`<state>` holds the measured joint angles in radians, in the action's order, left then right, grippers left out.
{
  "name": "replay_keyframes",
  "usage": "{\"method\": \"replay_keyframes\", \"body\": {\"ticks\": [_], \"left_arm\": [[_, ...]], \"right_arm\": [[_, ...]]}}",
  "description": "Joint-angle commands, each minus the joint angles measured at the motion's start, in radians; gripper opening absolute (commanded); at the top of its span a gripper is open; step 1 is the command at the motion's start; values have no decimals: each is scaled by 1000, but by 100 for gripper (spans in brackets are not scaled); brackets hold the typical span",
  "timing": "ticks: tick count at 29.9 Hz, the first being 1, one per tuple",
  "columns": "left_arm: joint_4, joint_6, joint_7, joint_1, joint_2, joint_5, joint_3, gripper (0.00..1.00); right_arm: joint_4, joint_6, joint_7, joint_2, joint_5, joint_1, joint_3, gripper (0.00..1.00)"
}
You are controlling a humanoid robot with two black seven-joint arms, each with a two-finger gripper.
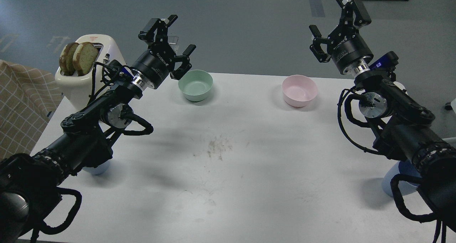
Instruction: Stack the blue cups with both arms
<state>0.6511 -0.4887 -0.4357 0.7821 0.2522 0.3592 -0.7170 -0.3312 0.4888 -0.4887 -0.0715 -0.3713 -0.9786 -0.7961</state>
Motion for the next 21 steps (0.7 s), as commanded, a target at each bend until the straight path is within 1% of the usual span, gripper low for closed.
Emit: {"method": "replay_keyframes", "body": {"ticks": [1, 6, 11, 12, 14, 15, 17, 18, 19, 21], "left_arm": [[1, 0, 0, 0, 7, 4, 4, 98], [9, 0, 2, 6, 18, 17, 8, 98], [19, 0, 2, 42, 77, 93, 10, 98], [36, 0, 2, 54, 99, 118, 11, 98], [76, 0, 2, 62, 149, 171, 10, 98], [117, 0, 2, 62, 198, 203, 10, 98], [168, 0, 2, 62, 246, 243, 11, 98], [220, 0, 2, 62, 296, 294, 11, 98], [246, 0, 2, 62, 323, 323, 11, 98], [350, 0, 2, 55, 433, 452, 10, 97]], "right_arm": [[3, 0, 0, -1, 0, 1, 0, 100], [4, 0, 0, -1, 2, 3, 0, 100], [4, 0, 0, 4, 0, -2, 0, 100], [4, 0, 0, 4, 0, -8, 0, 100], [8, 0, 0, -1, -1, -20, 1, 100], [14, 0, 0, -2, 0, -21, 1, 100], [18, 0, 0, -4, 0, -23, 1, 100], [18, 0, 0, -10, 0, -25, 1, 100], [18, 0, 0, -13, 0, -25, 1, 100], [17, 0, 0, -17, 2, -22, 3, 100]]}}
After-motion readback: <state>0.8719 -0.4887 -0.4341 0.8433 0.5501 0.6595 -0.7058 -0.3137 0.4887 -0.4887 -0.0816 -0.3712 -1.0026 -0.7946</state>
